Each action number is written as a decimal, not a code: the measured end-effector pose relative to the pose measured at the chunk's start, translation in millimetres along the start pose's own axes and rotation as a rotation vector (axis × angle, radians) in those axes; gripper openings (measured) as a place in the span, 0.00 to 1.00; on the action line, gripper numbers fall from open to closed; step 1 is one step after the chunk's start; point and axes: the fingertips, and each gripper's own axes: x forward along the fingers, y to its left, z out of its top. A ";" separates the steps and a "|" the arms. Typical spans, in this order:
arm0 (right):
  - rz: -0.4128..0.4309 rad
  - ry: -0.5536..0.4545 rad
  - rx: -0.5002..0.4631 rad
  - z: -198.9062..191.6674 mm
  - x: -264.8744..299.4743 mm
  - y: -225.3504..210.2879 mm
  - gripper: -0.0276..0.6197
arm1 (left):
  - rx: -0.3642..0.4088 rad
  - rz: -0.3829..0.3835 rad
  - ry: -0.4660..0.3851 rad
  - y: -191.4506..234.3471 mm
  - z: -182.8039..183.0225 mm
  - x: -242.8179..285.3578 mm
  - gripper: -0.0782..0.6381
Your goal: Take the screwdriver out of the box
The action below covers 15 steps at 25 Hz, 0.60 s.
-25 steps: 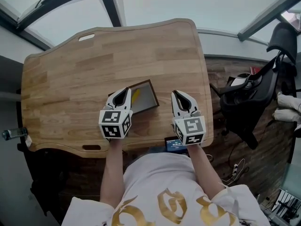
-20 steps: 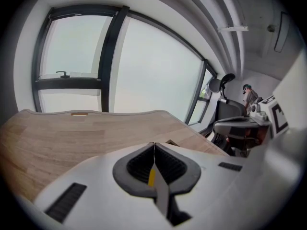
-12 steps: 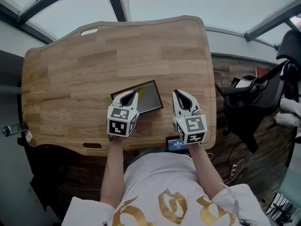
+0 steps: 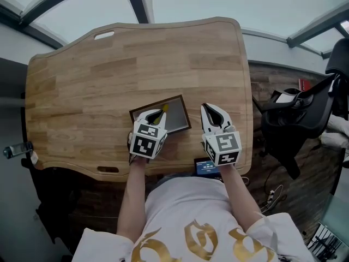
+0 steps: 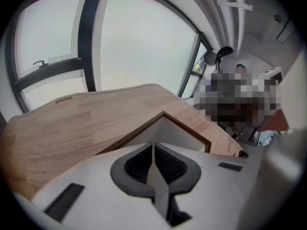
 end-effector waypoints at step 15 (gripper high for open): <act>0.012 0.034 0.029 -11.1 13.4 -12.8 0.09 | 0.013 0.039 0.203 5.0 -21.2 25.1 0.13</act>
